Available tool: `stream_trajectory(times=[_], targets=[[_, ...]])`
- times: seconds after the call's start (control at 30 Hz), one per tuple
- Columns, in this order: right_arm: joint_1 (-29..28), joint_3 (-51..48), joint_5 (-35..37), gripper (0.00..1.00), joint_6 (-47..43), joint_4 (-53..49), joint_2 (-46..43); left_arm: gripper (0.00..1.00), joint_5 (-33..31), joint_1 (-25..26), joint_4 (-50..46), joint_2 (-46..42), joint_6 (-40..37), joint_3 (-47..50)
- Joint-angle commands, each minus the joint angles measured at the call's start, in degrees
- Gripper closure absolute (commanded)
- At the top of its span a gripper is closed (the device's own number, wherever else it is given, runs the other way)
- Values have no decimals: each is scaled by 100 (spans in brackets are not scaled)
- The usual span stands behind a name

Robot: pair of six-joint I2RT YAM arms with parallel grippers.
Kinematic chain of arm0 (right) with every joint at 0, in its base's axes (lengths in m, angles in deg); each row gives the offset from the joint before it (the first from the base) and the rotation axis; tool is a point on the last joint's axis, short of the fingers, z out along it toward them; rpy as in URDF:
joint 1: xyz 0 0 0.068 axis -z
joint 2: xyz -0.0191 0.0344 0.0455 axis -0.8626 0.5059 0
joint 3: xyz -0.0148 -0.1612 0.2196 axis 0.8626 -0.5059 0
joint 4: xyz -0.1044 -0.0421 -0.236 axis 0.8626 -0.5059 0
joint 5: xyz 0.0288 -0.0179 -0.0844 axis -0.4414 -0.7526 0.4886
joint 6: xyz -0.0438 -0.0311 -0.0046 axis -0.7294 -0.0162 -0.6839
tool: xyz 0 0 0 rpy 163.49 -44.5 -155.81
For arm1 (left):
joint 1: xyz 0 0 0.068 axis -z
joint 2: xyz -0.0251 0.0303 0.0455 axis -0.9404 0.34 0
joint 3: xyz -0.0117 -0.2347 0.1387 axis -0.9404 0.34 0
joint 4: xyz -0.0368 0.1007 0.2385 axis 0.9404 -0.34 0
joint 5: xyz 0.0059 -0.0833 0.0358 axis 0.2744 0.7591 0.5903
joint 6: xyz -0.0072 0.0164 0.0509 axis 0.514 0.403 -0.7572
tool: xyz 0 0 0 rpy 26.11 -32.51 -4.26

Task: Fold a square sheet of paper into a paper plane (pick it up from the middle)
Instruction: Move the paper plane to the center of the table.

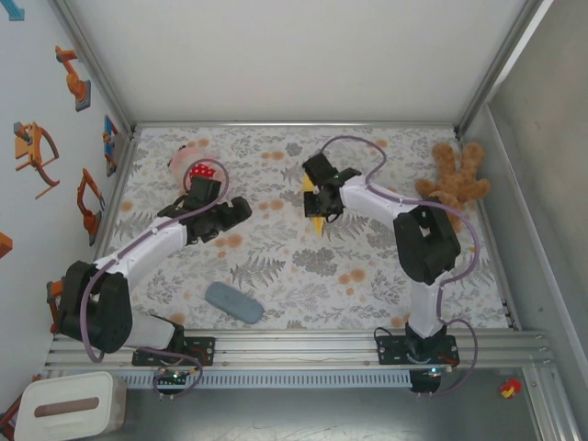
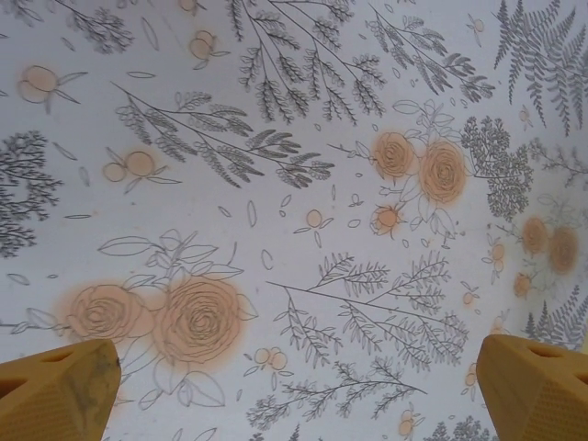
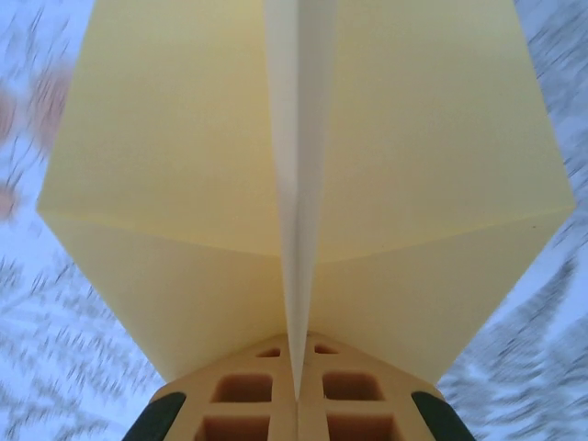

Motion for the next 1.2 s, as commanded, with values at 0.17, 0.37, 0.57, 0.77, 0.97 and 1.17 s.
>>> stream_trajectory(times=[0.17, 0.37, 0.57, 0.77, 0.97, 1.17], targets=[[571, 1393, -89, 100, -740, -1021, 1090, 4, -320, -109, -382, -316, -210, 223], [703, 1846, 53, 99, -809, -1257, 1472, 4, -159, -121, -312, -233, -205, 238], [713, 1886, 65, 85, -757, -1315, 1681, 4, -91, -126, -258, -160, -210, 237], [718, 1869, 145, 76, -780, -1313, 1757, 4, -47, -120, -209, -114, -197, 250], [721, 1861, 188, 76, -772, -1313, 1870, 4, -14, -122, -184, -72, -184, 265], [721, 1728, 318, 71, -763, -1213, 1976, 4, -6, -118, -183, -45, -175, 274]])
